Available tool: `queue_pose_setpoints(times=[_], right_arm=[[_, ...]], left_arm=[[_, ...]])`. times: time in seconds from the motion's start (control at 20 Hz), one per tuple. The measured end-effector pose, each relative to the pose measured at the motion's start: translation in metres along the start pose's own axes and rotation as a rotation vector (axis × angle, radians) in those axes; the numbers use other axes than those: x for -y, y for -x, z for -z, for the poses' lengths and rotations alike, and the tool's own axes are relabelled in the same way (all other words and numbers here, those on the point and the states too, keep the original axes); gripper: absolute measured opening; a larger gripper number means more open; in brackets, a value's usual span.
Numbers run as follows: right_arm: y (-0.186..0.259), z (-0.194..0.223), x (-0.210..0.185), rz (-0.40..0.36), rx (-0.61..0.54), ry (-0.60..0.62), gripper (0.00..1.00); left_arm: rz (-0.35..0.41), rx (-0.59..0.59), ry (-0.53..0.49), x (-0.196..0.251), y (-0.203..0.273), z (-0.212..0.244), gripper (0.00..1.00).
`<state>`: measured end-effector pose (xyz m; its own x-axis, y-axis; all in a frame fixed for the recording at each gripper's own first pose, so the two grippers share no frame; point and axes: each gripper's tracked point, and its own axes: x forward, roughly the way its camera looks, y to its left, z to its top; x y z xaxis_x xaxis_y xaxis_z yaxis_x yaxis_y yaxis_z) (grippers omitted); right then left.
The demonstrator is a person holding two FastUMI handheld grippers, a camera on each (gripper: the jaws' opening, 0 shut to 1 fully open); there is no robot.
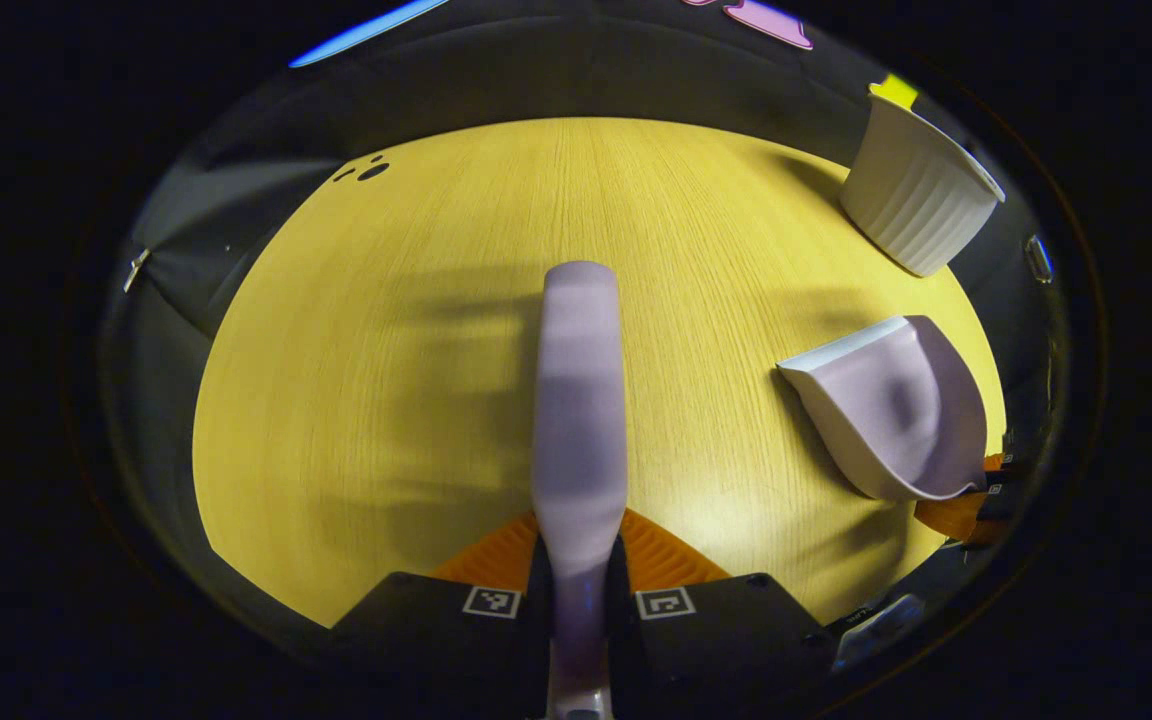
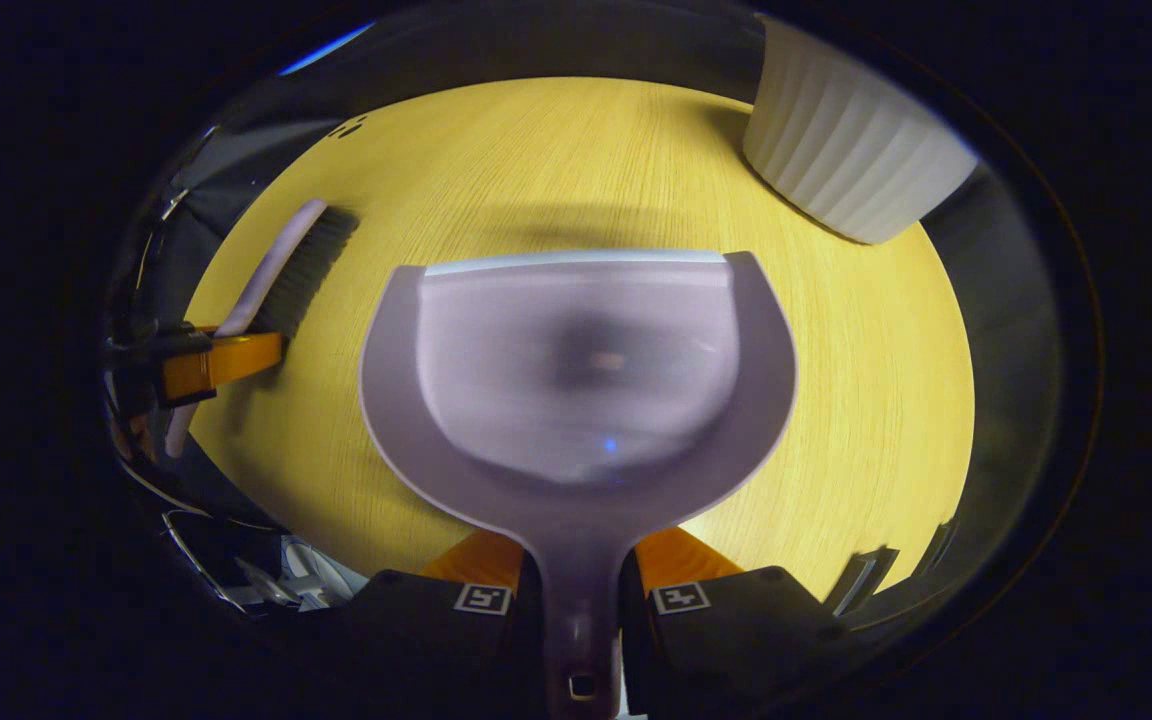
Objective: Pick up the small broom and dustpan from the desktop, sweep the trash into the dustpan with the broom, and then empty the trash into the garbage bin.
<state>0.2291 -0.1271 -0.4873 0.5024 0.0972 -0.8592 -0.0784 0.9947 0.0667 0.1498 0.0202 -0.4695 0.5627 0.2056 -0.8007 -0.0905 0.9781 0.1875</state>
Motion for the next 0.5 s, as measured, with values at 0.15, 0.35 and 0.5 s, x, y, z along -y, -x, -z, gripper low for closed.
queue_pose_setpoints(times=[0.15,0.35,0.5], right_arm=[[0.003,0.001,-0.004,-0.030,-0.004,-0.011,0.38],[0.005,0.000,-0.014,-0.073,0.002,-0.021,0.57],[0.014,-0.007,-0.016,-0.092,0.037,-0.042,1.00]], left_arm=[[-0.033,-0.023,0.004,0.001,0.002,0.006,0.27],[-0.051,0.021,0.023,-0.007,0.012,0.001,0.54],[-0.073,0.097,0.038,-0.015,0.034,-0.009,1.00]])
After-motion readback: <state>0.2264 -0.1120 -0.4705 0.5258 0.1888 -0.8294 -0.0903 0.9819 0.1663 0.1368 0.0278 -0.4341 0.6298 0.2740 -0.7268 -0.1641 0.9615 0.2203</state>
